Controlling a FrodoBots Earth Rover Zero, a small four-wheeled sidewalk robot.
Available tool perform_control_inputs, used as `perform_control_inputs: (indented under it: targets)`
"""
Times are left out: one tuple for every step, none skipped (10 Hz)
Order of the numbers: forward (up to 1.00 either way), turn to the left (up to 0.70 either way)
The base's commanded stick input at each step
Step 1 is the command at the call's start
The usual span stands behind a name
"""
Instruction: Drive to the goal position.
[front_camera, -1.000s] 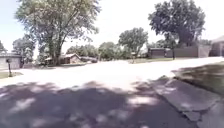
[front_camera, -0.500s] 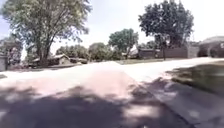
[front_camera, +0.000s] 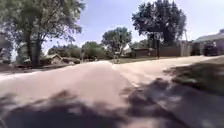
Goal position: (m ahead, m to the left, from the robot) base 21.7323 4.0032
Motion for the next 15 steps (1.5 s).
perform_control_inputs:
  targets:
    - [0.7,0.0]
    - [0.7,0.0]
    - [0.7,0.0]
    - [0.7,0.0]
    - [0.7,0.0]
    - [0.7,0.0]
    - [0.7,0.0]
    - [0.7,0.0]
    - [0.7,0.0]
    - [0.7,0.0]
    - [0.7,0.0]
    - [0.7,0.0]
    - [0.7,0.0]
    - [0.7,0.0]
    - [0.7,0.0]
